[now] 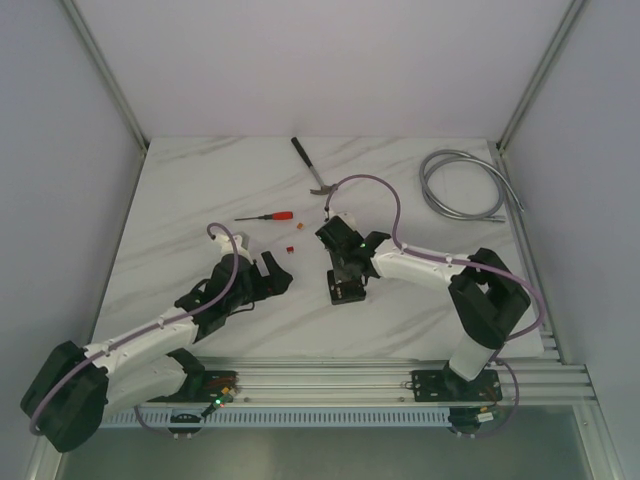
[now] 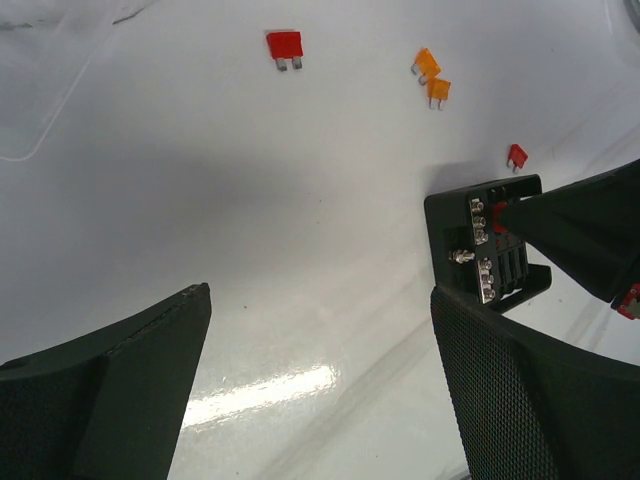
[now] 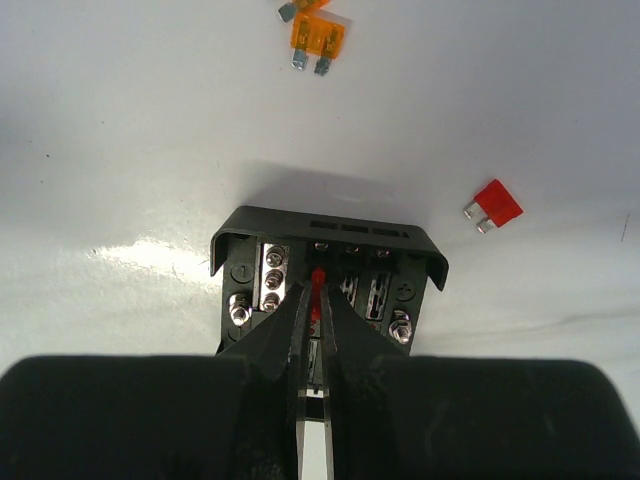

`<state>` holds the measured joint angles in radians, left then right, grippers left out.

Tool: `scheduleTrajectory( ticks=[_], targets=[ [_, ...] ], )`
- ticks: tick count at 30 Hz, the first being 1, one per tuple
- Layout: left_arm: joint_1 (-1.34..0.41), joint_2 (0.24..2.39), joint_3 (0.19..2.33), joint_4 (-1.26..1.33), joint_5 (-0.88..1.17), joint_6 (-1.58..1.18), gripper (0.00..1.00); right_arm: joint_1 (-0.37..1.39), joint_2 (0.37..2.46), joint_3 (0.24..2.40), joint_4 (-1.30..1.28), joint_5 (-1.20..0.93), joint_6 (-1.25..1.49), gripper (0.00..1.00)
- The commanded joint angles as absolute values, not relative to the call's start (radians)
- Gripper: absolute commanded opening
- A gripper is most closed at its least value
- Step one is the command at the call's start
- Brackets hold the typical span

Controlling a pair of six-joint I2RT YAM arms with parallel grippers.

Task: Snap on the fuse box
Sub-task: Install the fuse at the fuse box base.

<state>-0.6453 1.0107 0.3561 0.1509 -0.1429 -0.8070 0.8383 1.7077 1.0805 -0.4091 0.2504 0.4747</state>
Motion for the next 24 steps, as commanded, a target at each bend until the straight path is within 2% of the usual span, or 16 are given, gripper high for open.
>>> scheduleTrajectory(
  ticks=[1, 24],
  targets=[
    [-0.639, 0.989, 0.387, 0.107, -0.153, -0.786, 1.0, 0.81, 1.885, 0.973, -0.611, 0.263, 0.451, 0.0],
    [-0.64, 0.968, 0.381, 0.066, -0.148, -0.792, 1.0, 0.854, 1.883, 0.924, -0.658, 0.203, 0.472, 0.0]
  ],
)
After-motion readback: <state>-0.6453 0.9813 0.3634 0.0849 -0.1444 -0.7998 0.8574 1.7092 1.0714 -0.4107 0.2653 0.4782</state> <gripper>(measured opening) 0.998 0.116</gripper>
